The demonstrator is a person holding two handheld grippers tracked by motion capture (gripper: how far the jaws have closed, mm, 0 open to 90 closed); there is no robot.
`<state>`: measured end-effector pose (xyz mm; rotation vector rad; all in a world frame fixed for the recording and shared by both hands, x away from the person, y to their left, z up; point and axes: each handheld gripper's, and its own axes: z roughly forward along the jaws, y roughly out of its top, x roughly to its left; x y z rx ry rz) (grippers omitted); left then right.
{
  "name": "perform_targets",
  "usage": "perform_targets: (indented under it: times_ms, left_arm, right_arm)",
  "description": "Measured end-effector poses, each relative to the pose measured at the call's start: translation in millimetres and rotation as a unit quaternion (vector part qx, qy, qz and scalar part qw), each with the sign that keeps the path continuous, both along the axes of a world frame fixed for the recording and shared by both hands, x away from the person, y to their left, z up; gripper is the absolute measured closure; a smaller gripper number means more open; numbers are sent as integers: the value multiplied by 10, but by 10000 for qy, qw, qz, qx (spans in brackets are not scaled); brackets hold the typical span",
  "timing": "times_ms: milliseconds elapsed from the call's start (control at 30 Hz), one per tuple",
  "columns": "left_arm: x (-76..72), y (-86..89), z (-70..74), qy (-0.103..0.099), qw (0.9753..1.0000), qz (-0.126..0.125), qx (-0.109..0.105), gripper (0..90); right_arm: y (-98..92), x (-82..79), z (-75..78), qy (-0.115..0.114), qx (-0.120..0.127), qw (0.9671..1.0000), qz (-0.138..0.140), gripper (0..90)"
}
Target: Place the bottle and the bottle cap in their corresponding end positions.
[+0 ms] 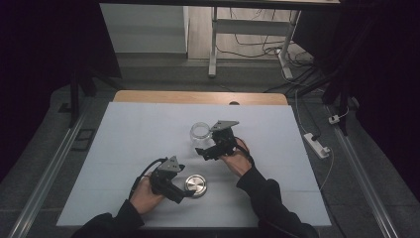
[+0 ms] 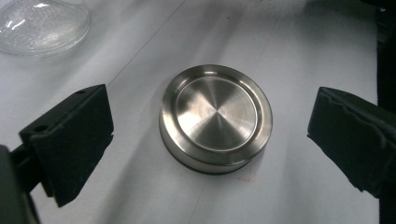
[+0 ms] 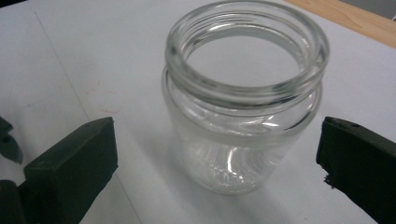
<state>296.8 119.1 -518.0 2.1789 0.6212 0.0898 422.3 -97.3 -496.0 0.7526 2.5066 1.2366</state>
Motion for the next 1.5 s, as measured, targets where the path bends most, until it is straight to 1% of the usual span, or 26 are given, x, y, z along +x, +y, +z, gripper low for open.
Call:
perform_targets:
  times_ms: [67,167,200,433,633,767,833,967,1000,1067,1133,1167,1267,1367,1500]
  left_arm:
    - [-2,21,11,35,9999,-20,-95,0]
    - [-2,47,11,121,9998,-94,-158,0]
    - [-2,56,11,123,9998,-132,-127,0]
    - [-41,81,37,125,9997,-118,-147,0]
    - [-80,96,25,136,9998,-102,-77,0]
    - [-123,98,38,72,9999,-145,-47,0]
    - [-151,105,44,54,9998,-180,-26,0]
    - [-202,123,62,36,9998,-181,-28,0]
    - [-213,134,69,28,9998,-189,-15,0]
    - [-241,155,77,24,9999,-156,-41,0]
    - [-264,190,87,21,9999,-141,-56,0]
    - [-281,210,90,35,9999,-100,-88,0]
    - [-309,256,92,49,9999,-49,-90,0]
    - [-334,294,90,75,9999,25,-78,0]
    - [-358,338,86,106,9999,107,-41,0]
  right_arm:
    - [5,-28,-2,-35,-79,10000,26,0]
    - [3,-71,1,-50,-130,9999,37,0]
    - [-1,-80,5,-51,-130,9999,42,0]
    - [-42,-146,60,-1,-49,10000,55,0]
    - [-80,-188,82,27,-22,10000,65,0]
    - [-99,-224,102,76,-69,9999,67,0]
    - [-111,-258,124,46,-124,9999,59,0]
    - [-152,-344,151,-34,-158,9998,106,0]
    - [-160,-365,153,-23,-180,9998,96,0]
    - [-184,-405,154,-5,-200,9998,66,0]
    - [-214,-441,158,73,-134,9999,75,0]
    - [-231,-458,164,93,-105,9999,63,0]
    - [-277,-501,184,117,-38,9999,65,0]
    - [-309,-544,187,65,-99,9999,96,0]
    - [-342,-585,170,89,-143,9998,133,0]
